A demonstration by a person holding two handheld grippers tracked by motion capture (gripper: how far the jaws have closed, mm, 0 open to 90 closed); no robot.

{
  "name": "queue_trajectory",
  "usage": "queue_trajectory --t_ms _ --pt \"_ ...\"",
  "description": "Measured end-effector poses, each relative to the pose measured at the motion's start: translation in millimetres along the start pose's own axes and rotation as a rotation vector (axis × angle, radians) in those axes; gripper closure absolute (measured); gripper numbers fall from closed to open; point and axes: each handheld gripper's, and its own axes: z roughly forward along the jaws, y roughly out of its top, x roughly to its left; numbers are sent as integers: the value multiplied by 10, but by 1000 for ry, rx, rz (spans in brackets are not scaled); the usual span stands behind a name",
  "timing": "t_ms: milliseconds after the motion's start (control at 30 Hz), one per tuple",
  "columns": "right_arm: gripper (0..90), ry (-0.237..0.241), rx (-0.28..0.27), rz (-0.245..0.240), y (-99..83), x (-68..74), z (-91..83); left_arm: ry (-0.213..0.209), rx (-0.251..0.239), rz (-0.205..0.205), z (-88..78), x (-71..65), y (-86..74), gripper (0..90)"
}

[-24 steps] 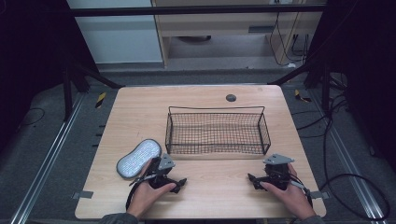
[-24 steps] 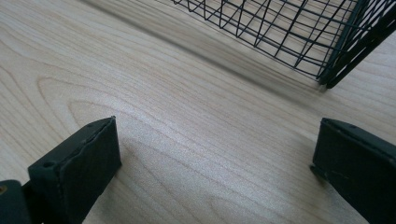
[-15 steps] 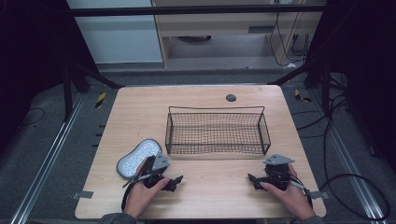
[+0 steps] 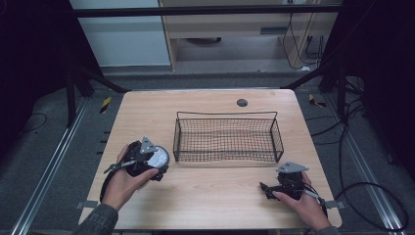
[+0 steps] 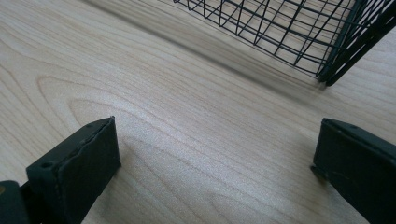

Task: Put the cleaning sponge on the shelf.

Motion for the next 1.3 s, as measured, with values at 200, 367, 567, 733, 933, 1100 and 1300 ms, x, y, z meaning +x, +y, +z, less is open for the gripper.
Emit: queue_trajectory --t_ms 200,367,567,733,933,1100,1300 --pt "5 -2 0 1 -1 2 0 -8 173 65 -3 96 -91 39" --pt "5 -2 -1 2 -1 3 1 -18 178 54 26 188 -159 48" --pt "5 -3 0 2 -1 3 0 -47 174 58 52 265 -191 57" --pt "5 -3 -1 2 -2 4 1 -56 190 11 67 363 -189 49" --pt "5 -3 -1 2 -2 4 1 -48 235 7 103 397 -166 46" --pt "5 -3 -1 2 -2 4 1 -63 245 -2 138 403 -139 50" --pt "5 -3 -1 2 -1 4 0 -79 260 -1 179 399 -114 48"
